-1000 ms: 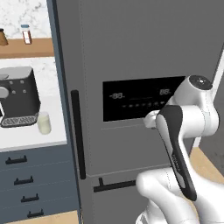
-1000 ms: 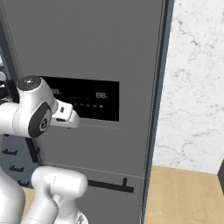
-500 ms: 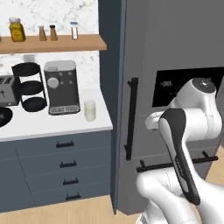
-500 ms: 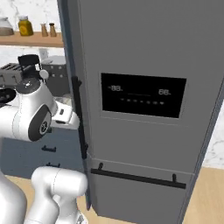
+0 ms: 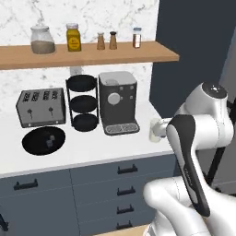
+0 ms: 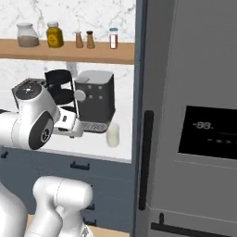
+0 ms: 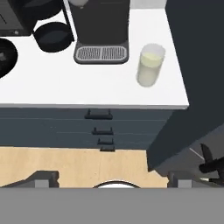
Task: Grab a lemon wedge from the fridge and one ice cube from the ice bowl, and put them in the glass of lemonade.
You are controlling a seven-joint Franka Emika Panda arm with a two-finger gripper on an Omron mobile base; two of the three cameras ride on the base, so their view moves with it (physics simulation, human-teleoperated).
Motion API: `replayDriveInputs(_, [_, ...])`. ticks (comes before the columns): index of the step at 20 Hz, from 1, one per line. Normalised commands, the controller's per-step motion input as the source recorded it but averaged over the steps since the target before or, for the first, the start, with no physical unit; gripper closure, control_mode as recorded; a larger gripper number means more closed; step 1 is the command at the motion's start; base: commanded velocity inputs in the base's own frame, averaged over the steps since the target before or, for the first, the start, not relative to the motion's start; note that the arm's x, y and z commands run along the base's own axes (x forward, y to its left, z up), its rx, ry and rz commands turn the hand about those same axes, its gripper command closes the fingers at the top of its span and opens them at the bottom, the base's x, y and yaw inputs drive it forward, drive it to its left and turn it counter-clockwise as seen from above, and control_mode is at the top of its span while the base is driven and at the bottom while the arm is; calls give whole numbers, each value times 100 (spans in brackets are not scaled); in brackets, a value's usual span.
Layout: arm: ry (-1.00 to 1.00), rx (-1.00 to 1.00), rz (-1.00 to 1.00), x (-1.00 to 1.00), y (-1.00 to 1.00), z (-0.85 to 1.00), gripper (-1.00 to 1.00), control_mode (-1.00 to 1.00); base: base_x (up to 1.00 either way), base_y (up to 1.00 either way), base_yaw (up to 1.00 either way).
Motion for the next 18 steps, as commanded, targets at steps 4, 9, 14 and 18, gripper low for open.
replayDriveInputs(4, [0,0,0,0,0,0,-100,100,81,100,-8])
replayDriveInputs(9, [0,0,0,0,0,0,-100,100,14,21,-4])
replayDriveInputs(14, [0,0,0,0,0,0,-100,100,44,7,-2])
replayDriveInputs(18, [0,0,0,0,0,0,-100,100,59,17,-1])
